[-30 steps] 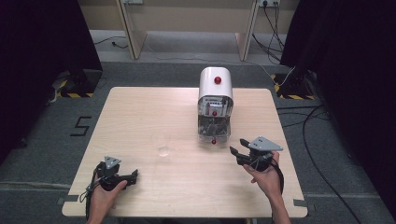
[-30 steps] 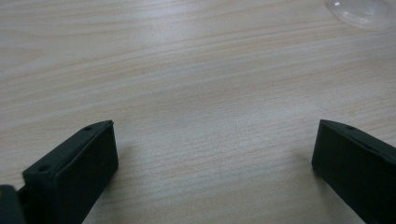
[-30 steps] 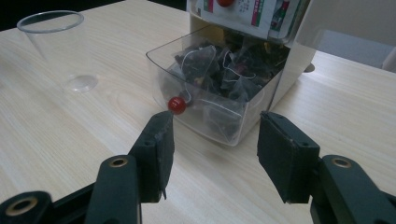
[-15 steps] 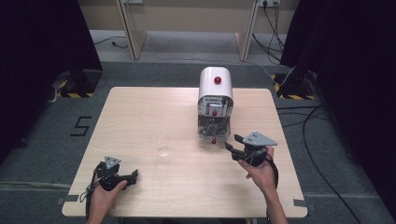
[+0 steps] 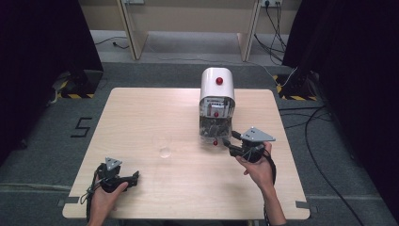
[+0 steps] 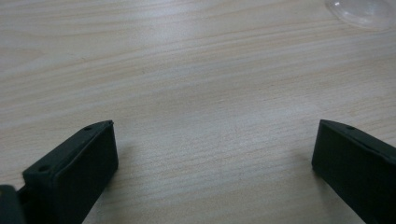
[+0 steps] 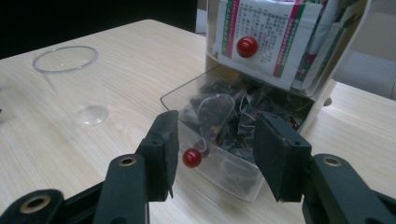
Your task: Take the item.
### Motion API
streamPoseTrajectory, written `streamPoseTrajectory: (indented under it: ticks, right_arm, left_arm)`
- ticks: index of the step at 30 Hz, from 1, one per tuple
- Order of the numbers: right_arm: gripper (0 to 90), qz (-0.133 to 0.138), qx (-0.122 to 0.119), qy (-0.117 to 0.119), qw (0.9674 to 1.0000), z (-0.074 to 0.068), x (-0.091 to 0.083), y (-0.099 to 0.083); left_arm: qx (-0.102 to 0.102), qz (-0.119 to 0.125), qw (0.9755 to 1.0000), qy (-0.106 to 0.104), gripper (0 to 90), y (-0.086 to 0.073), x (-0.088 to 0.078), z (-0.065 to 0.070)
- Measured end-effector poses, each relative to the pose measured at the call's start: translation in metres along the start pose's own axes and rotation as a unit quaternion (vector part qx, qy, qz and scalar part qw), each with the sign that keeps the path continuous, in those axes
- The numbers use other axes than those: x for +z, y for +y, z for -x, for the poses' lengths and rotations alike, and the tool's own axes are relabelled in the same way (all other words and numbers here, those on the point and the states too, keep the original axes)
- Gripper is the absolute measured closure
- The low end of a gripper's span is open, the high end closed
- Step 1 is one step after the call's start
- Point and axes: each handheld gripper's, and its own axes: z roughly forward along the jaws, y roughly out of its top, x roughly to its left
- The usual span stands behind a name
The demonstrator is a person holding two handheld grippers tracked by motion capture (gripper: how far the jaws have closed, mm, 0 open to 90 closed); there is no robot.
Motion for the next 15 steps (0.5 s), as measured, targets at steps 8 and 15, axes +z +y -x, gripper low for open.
streamPoseTrajectory:
  ticks: [8, 15]
  right_arm:
    - [54.1, 0.0, -0.002, 0.004, 1.0, -0.001, 0.014, 0.007]
    - [59.6, -0.003, -0.001, 0.002, 1.0, 0.003, 0.025, 0.01]
  left_arm:
    - [-0.001, 0.0, 1.0, 0.001, 0.0, 0.0, 0.0, 0.0]
    - [-0.001, 0.0, 1.0, 0.001, 0.0, 0.0, 0.0, 0.0]
